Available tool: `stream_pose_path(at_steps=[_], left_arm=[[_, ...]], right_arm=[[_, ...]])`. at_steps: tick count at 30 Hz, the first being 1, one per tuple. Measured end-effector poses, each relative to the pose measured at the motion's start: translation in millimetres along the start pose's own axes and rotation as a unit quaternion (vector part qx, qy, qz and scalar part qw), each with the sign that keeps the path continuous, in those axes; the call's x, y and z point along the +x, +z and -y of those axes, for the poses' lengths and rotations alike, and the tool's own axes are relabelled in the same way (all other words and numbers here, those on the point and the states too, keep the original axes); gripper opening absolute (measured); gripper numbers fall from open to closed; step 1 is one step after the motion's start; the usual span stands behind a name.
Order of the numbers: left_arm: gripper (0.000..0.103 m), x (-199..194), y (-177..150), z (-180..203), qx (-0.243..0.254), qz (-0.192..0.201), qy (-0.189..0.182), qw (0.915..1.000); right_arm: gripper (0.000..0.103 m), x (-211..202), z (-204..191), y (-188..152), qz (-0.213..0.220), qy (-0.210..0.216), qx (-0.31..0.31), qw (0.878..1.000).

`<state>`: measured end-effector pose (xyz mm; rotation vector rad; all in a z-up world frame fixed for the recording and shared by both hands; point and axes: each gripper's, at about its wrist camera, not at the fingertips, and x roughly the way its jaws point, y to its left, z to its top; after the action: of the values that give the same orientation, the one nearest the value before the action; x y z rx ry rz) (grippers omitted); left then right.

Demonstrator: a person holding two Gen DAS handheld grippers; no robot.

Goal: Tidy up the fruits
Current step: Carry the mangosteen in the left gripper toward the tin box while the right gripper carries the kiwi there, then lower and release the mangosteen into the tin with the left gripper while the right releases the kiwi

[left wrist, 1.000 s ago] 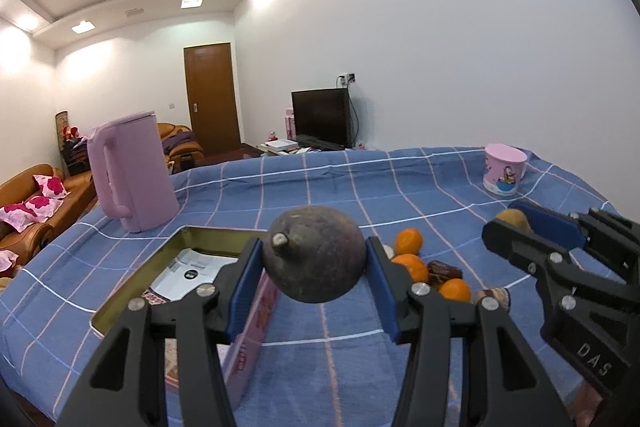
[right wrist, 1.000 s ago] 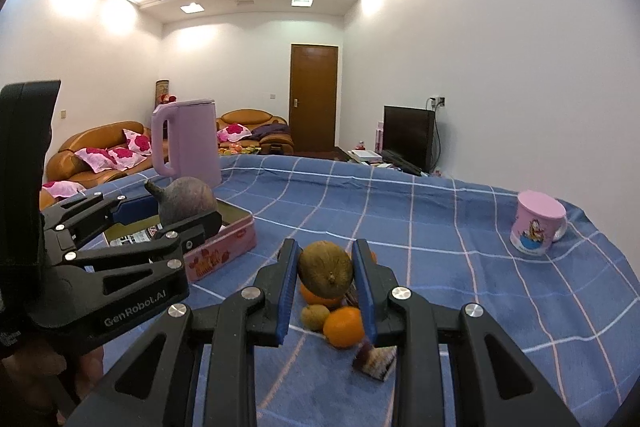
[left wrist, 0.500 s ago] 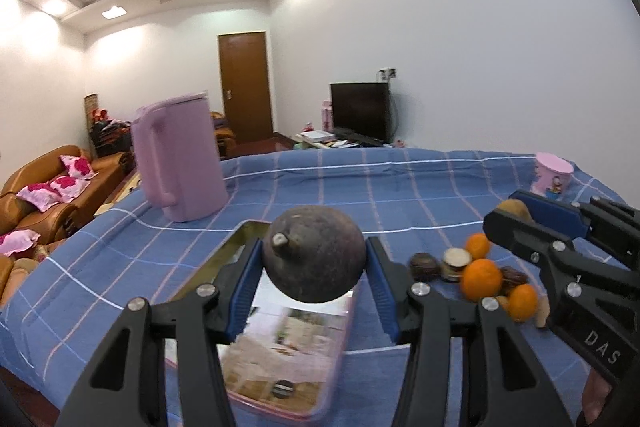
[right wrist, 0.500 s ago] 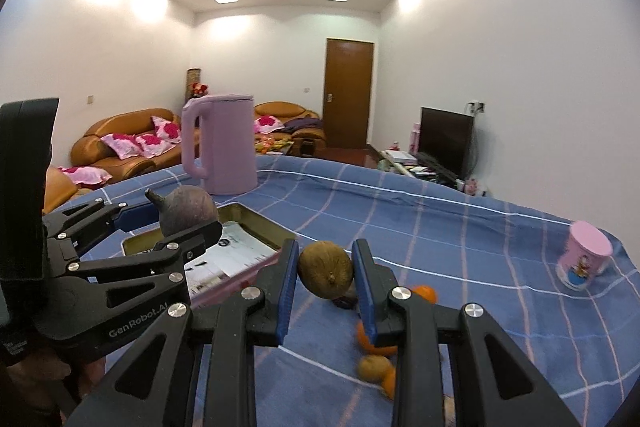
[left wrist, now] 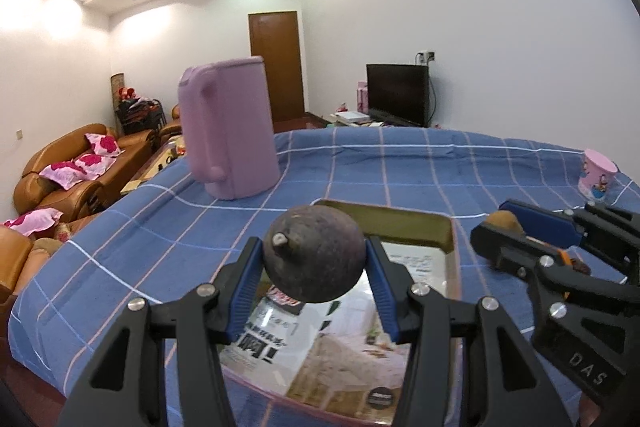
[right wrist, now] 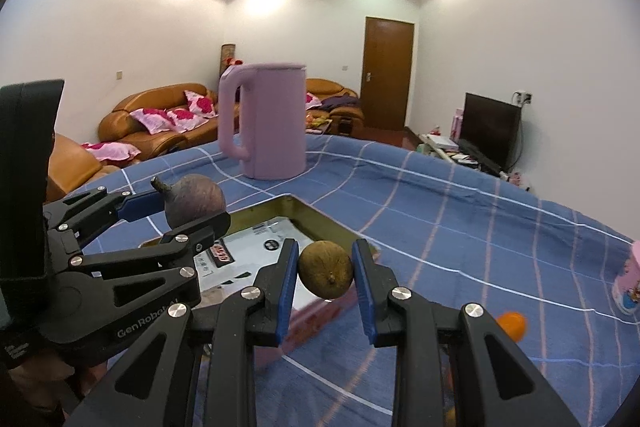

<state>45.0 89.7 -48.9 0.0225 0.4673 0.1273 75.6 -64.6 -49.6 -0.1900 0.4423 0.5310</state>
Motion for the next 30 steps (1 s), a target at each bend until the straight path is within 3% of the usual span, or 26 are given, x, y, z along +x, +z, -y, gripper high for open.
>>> stream_pose_path(at_steps=[12, 30], left_arm=[[0.053, 26.7, -7.0, -16.1, -0.003, -0.038, 0.006, 0.9993], [0.053, 42.8, -8.0, -14.4, 0.005, -0.08, 0.001, 0.9967]], right_arm=[[0.03, 42.1, -12.0, -9.4, -0.048, 0.025, -0.001, 0.999], [0.03, 60.3, -11.4, -10.1, -0.098, 0.047, 0.012, 0.994]])
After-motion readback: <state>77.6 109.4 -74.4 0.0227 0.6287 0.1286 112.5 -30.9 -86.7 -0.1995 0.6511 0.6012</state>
